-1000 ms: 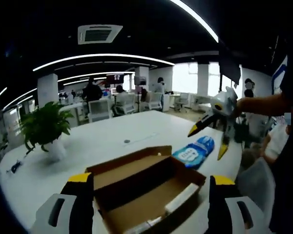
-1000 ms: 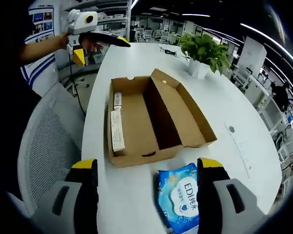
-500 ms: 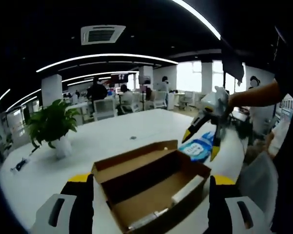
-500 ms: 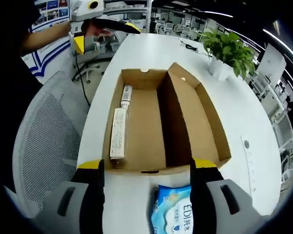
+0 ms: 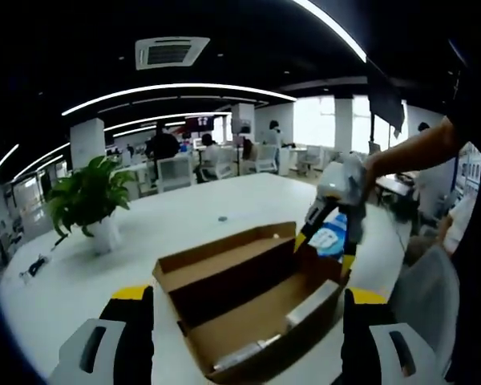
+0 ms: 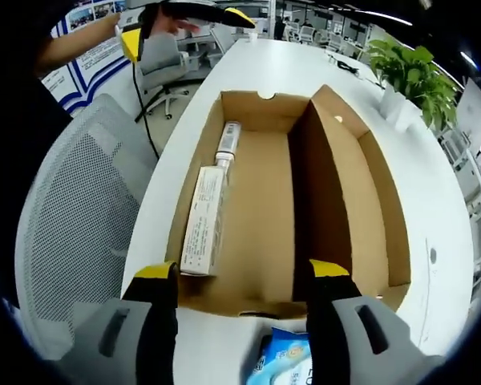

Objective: Operate the shoe box by opening the lid, removing the specified soft item, and placing it in the target area until the item is outside and the box remains undamaged.

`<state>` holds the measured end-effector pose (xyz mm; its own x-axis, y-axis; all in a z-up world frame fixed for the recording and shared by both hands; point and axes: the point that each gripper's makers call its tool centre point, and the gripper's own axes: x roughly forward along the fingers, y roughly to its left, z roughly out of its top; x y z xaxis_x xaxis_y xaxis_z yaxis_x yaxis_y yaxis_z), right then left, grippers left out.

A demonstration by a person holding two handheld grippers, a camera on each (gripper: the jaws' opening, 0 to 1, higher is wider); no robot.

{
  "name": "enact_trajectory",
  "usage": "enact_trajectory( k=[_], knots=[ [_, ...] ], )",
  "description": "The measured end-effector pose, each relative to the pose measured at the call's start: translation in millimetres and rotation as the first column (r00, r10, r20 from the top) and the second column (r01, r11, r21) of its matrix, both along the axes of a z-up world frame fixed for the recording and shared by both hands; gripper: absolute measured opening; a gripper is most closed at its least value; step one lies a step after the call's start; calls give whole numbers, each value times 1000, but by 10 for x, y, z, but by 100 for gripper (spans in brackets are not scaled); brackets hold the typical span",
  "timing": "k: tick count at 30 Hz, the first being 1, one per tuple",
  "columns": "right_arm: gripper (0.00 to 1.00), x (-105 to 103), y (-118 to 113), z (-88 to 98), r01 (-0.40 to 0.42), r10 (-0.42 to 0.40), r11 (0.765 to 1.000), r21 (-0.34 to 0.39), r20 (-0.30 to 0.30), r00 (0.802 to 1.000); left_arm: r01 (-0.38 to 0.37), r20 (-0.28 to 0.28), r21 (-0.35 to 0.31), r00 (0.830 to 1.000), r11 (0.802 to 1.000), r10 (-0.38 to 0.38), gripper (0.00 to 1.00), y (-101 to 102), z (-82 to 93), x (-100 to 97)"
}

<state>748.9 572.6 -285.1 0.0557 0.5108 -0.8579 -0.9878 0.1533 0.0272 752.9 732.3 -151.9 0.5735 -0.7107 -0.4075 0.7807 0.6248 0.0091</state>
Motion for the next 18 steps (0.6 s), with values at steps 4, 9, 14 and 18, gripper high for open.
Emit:
enact_trajectory(
  k=[4,9,14,18],
  knots=[
    [59,-28,60,-73,-13,13,1000,-6,-23,1000,-1,-4,3,1000,1000,1,100,16,-36,6],
    [58,-39,95,-151,-21,21,1000,-13,-45,999,2,-17,13,1000,1000,-2,100,36,-93,4],
    [60,-2,115,-142,-16,16,1000,4,-48,999,-8,-22,12,1000,1000,8,100,71,-115,15],
    [59,70,91,-129,-19,19,1000,-1,-33,999,-23,-29,8,999,1000,24,100,135,-149,42]
  ],
)
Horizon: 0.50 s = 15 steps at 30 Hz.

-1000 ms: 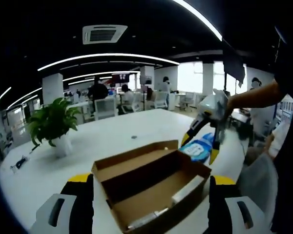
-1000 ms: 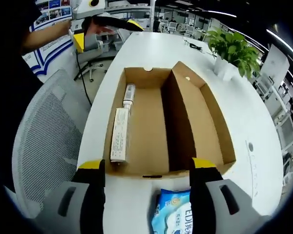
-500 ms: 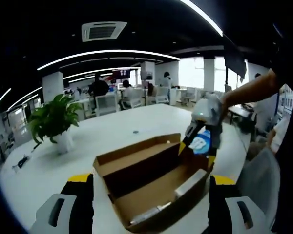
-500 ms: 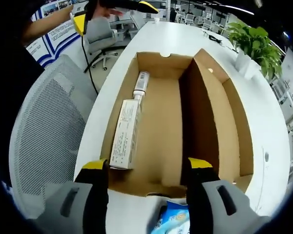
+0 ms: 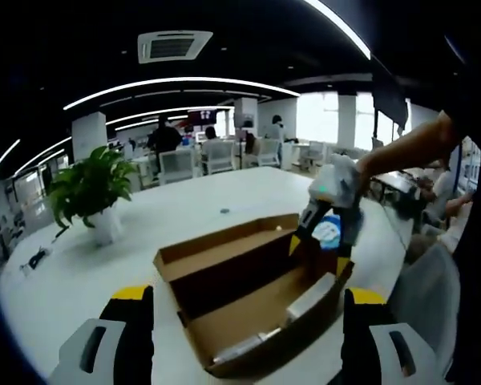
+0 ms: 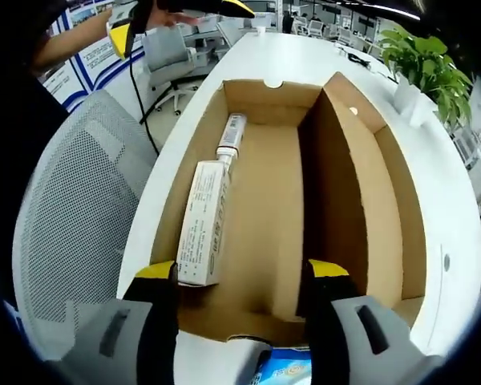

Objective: Operate the shoe box by opening the lid, removing the specified soft item, and placing it in the target area until the item is outside and the box remains undamaged.

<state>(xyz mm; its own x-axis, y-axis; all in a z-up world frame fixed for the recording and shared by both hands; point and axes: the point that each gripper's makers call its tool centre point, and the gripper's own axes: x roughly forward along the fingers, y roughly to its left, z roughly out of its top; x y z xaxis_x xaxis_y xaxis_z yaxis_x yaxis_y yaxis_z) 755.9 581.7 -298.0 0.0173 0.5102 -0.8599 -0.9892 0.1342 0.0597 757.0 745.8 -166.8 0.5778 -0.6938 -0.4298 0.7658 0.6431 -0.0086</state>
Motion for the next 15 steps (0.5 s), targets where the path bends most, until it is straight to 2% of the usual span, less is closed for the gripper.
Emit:
enact_trajectory(
  k=[4,9,15],
  knots=[
    [59,10,-27,13,2,-2,1000,-2,-3,1000,-11,-1,-1,1000,1000,11,100,-9,15,-20],
    [58,-87,78,59,16,-15,999,41,-39,999,-24,4,-9,1000,1000,24,100,40,41,-14],
    [48,-132,140,-25,18,-16,999,41,-37,999,-32,9,-9,999,999,32,100,87,35,-16]
  ],
)
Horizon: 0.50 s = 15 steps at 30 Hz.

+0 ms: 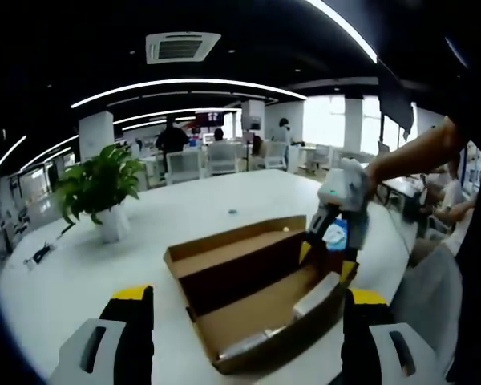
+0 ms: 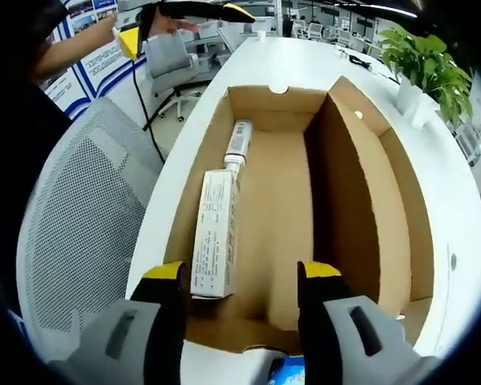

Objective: Operate the shoe box by opening the lid, removing the specified soft item, and placing it in the target area until the item is outside and the box remains undamaged.

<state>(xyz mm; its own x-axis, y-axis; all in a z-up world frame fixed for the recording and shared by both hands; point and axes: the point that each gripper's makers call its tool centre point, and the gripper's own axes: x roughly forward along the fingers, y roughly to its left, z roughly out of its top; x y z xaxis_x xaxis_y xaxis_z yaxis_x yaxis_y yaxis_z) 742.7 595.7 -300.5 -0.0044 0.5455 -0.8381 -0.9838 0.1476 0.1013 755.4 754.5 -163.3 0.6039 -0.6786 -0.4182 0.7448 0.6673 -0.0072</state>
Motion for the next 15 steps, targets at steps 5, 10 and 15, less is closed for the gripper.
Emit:
enact_trajectory(
  k=[5,10,15],
  knots=[
    [37,40,-22,7,5,-5,1000,-1,27,1000,-6,-4,1,1000,1000,6,100,-4,-18,-27],
    [29,51,-30,-10,24,-24,1000,-5,34,999,-9,-5,4,1000,1000,9,100,-19,-29,-63],
    [22,-3,2,-70,7,-7,1000,-9,31,999,-18,-4,-2,1000,1000,18,100,-7,-23,-87]
  ],
)
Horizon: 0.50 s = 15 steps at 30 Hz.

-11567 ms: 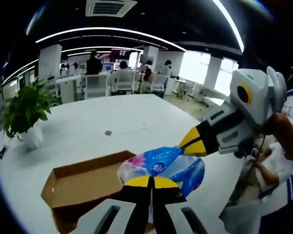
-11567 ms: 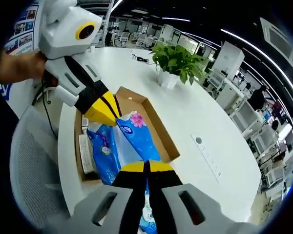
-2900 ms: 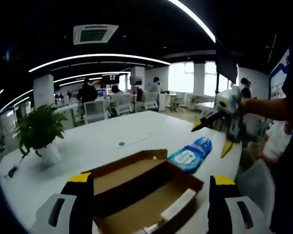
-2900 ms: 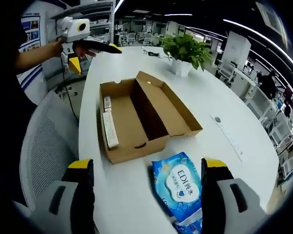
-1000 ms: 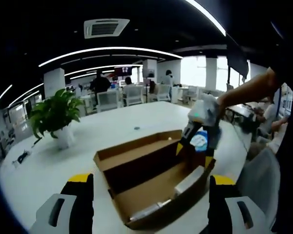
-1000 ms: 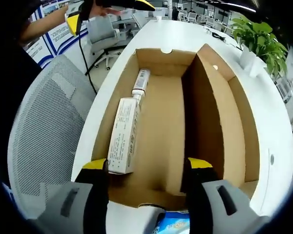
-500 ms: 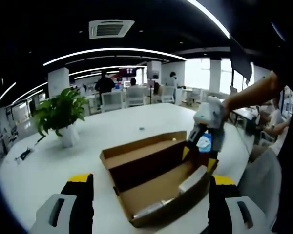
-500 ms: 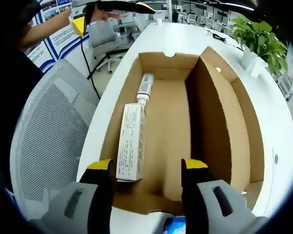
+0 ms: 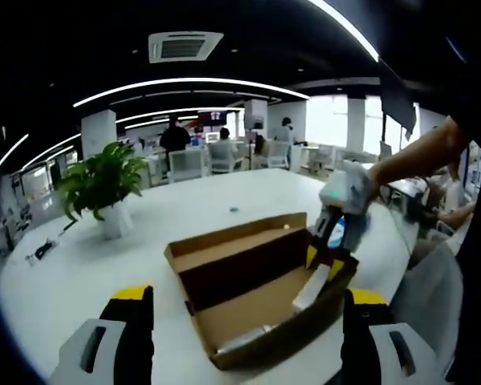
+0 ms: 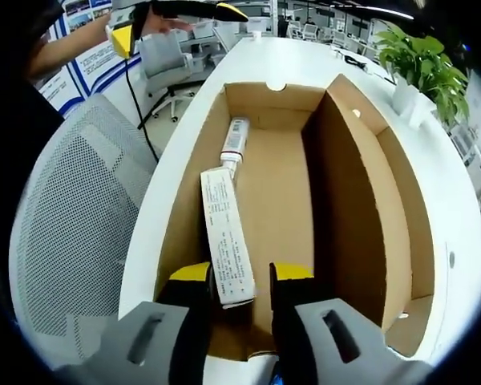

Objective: Operate the shoe box by opening the lid, removing the specified soft item, and placing it in the target area until the item is outside and the box remains undamaged.

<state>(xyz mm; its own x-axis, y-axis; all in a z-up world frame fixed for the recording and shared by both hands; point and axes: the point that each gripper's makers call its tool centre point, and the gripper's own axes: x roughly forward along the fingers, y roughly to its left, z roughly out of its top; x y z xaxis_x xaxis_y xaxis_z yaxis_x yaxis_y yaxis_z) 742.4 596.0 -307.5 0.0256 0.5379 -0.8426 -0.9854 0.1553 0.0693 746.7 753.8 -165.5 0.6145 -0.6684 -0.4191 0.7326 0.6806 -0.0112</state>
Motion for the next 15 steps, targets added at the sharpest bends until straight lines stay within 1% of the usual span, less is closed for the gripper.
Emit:
enact_trajectory(
  k=[1,3,4,6,9,15],
  knots=[
    [19,-2,-3,-15,0,0,1000,0,3,1000,-2,0,1,1000,1000,2,100,9,-4,-2],
    [18,-3,-1,-25,-1,1,1000,0,6,1000,-7,1,1,1000,1000,7,100,30,-14,-3],
    [18,-16,10,1,-3,3,1000,1,8,1000,-9,1,-1,1000,1000,9,100,36,-17,-4],
    [18,8,16,14,-14,14,1000,-3,31,999,-16,0,-4,1000,1000,16,100,22,-10,-20],
    [16,-26,33,24,1,-1,1000,-5,21,1000,-23,-2,-10,1000,1000,23,100,25,-17,-32],
    [15,-69,76,76,21,-21,1000,5,22,1000,-28,-3,-15,1000,999,28,100,32,-27,-59]
  ],
)
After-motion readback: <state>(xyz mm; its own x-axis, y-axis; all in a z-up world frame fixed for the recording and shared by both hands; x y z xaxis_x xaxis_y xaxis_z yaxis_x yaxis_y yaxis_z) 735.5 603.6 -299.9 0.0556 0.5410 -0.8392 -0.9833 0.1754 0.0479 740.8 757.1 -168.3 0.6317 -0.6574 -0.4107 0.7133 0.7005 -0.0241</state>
